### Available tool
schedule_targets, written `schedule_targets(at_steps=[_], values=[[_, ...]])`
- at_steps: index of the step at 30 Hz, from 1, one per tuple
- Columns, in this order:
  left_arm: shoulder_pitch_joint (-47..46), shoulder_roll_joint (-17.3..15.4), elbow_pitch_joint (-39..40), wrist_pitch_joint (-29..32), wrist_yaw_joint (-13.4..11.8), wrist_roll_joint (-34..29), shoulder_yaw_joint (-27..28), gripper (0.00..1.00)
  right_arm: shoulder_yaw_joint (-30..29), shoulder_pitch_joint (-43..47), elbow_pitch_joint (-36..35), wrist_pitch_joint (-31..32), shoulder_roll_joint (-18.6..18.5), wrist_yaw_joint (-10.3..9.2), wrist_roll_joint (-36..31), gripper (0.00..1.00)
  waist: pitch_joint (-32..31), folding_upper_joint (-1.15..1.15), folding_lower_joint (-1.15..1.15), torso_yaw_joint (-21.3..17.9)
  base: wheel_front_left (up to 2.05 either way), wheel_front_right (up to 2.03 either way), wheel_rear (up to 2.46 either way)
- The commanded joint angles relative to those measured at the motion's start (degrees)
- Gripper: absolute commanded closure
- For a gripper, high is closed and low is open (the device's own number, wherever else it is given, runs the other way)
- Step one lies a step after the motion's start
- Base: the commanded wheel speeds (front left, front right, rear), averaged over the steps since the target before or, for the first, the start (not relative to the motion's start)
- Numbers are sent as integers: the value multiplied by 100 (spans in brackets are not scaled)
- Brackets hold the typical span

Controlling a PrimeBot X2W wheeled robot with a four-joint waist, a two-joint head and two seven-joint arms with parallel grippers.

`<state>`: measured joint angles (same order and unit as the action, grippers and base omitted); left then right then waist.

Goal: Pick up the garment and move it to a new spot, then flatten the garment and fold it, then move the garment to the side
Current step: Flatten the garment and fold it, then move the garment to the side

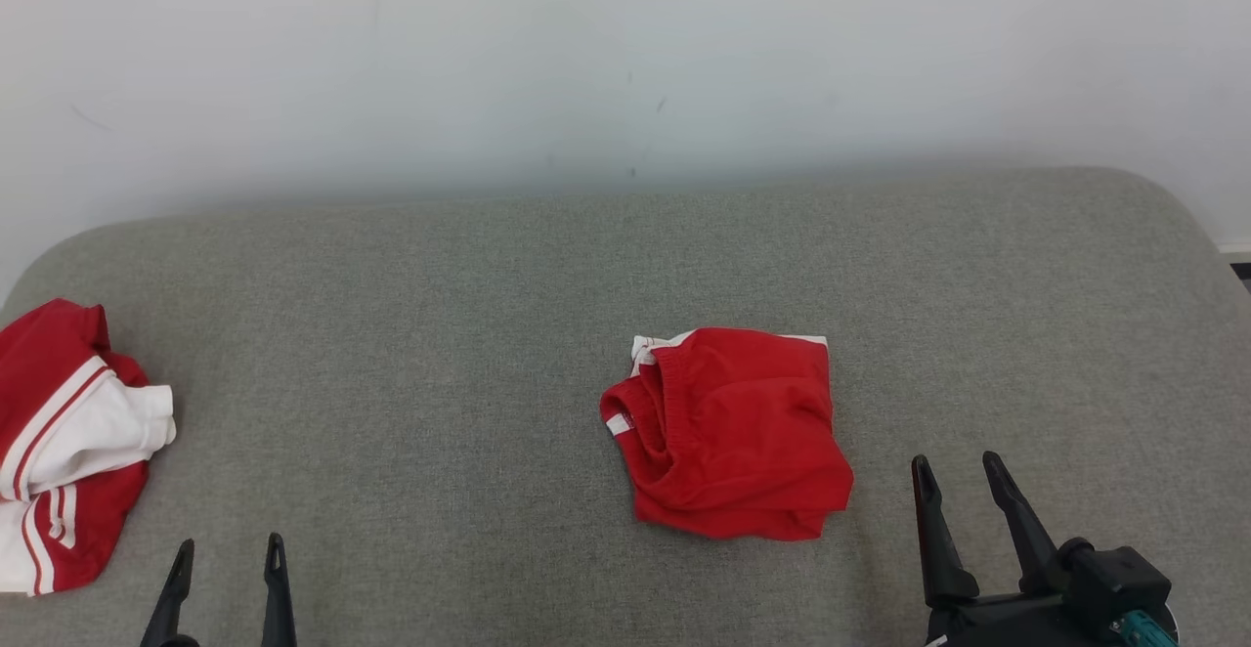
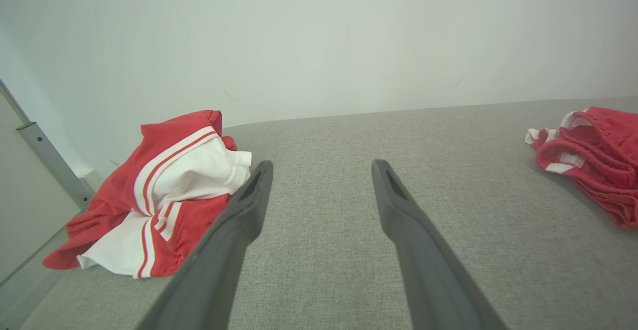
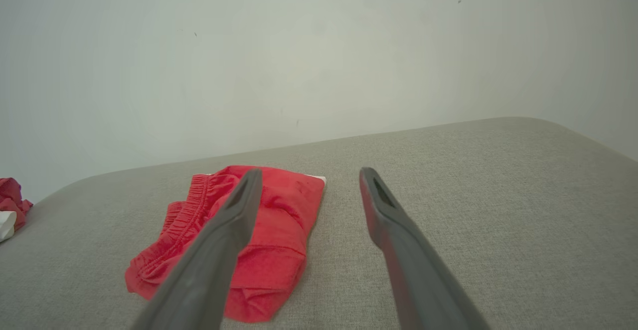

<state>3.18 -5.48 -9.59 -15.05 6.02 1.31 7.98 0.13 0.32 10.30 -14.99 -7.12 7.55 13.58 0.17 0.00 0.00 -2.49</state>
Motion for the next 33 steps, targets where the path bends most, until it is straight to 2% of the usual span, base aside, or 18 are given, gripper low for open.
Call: schedule_targets(at_steps=[1, 21, 33], values=[[46, -27, 26, -18, -18, -50, -1, 0, 6, 43, 13, -25, 17, -15, -20, 0, 1, 0, 0, 1, 0, 0, 0], [93, -29, 86, -18, -29, 19, -12, 0, -29, 14, 104, -26, 64, -15, -37, 0, 7, 0, 0, 27, 0, 0, 0], [31, 26, 77, -18, -13, 55, -90, 0, 166, -866, 506, -26, -269, -15, -23, 0, 38, 0, 0, 95, 0, 0, 0]])
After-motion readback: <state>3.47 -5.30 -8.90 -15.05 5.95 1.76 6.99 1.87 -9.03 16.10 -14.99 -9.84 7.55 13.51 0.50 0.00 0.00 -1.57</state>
